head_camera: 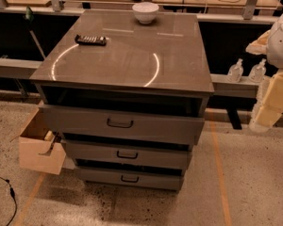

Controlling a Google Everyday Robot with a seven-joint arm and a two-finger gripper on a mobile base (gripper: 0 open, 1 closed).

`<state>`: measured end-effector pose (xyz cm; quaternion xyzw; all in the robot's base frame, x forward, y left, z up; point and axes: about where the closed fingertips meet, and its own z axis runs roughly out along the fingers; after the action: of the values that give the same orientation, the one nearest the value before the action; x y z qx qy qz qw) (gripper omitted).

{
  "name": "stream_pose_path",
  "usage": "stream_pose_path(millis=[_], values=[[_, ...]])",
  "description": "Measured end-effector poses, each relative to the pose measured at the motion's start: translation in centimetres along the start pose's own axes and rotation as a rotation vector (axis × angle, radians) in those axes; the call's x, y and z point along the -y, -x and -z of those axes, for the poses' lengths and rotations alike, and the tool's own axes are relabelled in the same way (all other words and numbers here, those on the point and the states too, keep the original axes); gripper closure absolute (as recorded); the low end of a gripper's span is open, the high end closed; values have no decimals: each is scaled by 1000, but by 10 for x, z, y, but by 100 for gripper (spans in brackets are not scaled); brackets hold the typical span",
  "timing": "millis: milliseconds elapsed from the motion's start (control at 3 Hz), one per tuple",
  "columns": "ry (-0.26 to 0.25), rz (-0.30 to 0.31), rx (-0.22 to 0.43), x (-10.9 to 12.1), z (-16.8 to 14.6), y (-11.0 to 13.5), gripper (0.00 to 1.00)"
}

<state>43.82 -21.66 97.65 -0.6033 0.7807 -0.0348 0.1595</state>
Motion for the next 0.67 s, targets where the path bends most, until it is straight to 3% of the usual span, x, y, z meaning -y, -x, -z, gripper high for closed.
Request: stream_pose_path(millis=[333, 667], values=[[0, 0, 0, 0, 0, 0, 0], [-3, -16, 10, -1, -11, -16, 0]])
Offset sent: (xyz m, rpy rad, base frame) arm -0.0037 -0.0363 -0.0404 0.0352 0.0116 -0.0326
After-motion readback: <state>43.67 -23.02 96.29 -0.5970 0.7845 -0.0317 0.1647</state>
